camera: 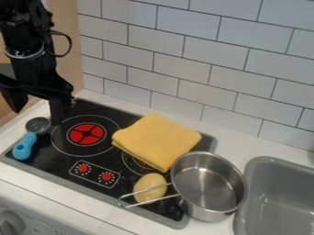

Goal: Move the yellow cloth to the left stove

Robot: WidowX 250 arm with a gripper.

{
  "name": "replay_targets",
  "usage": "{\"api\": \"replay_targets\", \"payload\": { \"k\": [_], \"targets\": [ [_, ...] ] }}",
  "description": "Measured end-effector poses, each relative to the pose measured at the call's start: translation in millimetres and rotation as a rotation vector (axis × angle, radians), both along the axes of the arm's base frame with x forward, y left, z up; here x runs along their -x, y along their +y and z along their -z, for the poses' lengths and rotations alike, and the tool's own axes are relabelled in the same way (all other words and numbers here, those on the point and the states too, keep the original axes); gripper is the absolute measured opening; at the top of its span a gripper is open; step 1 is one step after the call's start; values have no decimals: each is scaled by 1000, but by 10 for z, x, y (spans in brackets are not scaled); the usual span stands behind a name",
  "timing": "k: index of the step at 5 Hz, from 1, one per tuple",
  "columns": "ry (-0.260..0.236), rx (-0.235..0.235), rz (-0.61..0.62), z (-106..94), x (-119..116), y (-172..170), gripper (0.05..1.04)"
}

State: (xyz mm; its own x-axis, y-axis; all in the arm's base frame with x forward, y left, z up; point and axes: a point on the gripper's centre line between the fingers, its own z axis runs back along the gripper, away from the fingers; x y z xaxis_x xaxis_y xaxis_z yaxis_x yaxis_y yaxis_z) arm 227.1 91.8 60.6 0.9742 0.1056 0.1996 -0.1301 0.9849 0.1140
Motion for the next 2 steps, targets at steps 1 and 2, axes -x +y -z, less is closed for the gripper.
{"api": "replay_targets", "payload": {
  "k": [1,2],
  "targets": [
    [56,21,-8,130,143,-47,999],
    [100,32,-5,197,177,-93,999]
  ]
}}
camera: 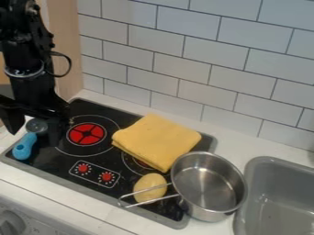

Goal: Move the yellow cloth to the left stove

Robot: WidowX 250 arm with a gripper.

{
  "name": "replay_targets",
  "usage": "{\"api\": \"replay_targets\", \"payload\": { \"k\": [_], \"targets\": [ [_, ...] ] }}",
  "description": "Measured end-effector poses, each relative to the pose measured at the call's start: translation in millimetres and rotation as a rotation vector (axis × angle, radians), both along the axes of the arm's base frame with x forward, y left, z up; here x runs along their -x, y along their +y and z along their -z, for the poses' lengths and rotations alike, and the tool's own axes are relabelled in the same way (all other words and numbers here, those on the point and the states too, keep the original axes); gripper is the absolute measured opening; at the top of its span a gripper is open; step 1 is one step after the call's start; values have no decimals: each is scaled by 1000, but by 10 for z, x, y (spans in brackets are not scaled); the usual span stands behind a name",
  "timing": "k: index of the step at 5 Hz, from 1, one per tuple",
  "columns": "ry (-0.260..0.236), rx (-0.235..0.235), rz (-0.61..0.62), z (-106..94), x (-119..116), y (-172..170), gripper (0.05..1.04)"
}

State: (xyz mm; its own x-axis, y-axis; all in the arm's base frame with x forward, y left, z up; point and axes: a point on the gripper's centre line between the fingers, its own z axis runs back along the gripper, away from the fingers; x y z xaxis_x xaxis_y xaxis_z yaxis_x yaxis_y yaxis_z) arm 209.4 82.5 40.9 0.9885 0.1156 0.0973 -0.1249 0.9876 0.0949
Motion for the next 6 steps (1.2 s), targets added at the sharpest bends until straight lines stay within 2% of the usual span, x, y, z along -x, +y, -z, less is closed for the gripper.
{"api": "replay_targets", "payload": {
  "k": [1,2,3,4,5,6],
  "targets": [
    [-18,13,53,-30,-151,-98,999],
    [-39,55,89,-65,-313,-237,999],
    [-100,118,140,-140,-507,-470,999],
    [-93,147,228,-90,-580,-721,999],
    [-70,156,267,-4,-612,-842,999],
    [-29,164,294,171,-632,-957,999]
  ]
}}
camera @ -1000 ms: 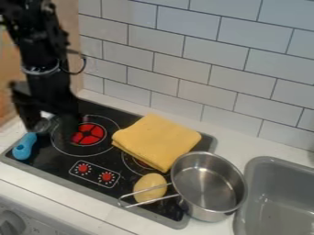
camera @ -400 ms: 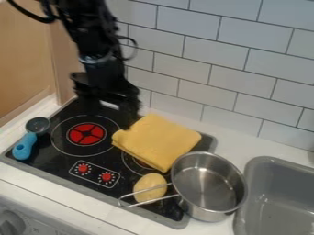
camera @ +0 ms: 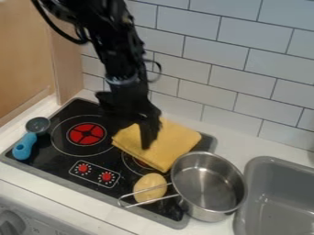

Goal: Move the yellow cloth to the left stove

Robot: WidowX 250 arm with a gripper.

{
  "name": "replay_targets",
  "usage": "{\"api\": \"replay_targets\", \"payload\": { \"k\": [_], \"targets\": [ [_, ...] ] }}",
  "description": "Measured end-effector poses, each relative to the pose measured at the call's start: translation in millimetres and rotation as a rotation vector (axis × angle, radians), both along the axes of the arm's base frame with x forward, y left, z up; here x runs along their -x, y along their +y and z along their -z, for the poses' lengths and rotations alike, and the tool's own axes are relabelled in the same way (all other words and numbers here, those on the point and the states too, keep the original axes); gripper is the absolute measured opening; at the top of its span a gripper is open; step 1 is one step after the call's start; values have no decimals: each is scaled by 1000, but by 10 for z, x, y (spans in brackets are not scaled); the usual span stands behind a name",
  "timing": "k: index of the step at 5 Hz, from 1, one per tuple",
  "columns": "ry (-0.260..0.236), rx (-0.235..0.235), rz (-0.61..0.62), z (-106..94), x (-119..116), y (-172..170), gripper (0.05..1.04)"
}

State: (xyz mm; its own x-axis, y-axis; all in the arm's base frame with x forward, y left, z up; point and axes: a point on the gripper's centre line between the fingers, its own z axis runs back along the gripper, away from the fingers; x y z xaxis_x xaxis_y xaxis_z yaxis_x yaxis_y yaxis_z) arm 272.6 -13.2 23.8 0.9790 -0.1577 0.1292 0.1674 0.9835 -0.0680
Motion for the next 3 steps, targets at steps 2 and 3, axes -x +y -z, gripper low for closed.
{"api": "replay_targets", "payload": {
  "k": [2,3],
  "targets": [
    [17,-7,31,103,-254,-145,999],
    [40,-12,22,160,-248,-155,999]
  ]
}}
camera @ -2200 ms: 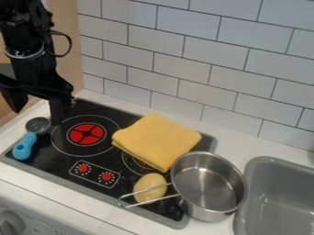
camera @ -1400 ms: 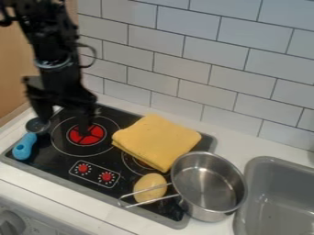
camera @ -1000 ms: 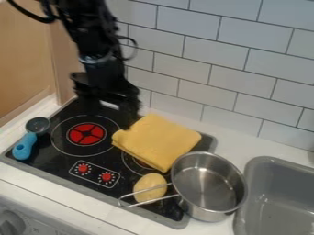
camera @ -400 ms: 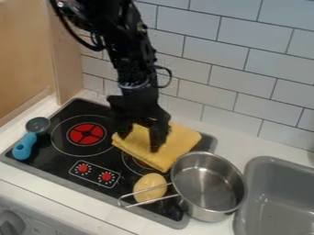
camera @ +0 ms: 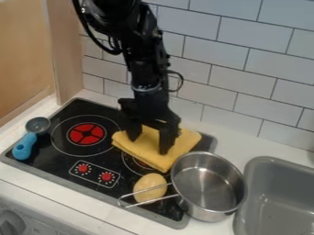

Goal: Move the yellow cloth to the left stove

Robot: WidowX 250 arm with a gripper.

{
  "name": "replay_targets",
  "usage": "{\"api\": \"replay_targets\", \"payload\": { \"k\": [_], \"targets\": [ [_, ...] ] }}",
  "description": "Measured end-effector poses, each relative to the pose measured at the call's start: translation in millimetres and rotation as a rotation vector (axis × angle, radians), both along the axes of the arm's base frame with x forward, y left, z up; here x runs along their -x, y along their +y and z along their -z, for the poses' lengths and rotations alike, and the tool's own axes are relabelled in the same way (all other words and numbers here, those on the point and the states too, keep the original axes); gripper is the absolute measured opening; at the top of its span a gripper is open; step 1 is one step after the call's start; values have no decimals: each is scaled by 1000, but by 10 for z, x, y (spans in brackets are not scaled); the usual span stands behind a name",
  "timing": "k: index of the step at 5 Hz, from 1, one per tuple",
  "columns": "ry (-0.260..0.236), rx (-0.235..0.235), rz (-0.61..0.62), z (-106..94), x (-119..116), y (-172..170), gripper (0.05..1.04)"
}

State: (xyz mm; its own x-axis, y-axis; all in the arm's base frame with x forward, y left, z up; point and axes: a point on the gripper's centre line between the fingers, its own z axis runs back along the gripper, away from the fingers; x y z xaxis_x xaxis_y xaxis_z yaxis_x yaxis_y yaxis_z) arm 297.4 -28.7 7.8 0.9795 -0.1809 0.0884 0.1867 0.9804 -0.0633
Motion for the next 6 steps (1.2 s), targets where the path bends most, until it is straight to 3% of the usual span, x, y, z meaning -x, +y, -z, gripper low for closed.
{"api": "replay_targets", "payload": {
  "k": [3,6],
  "targets": [
    [30,-59,-33,51,34,162,999],
    [40,-73,-133,56,63,627,999]
  ]
}}
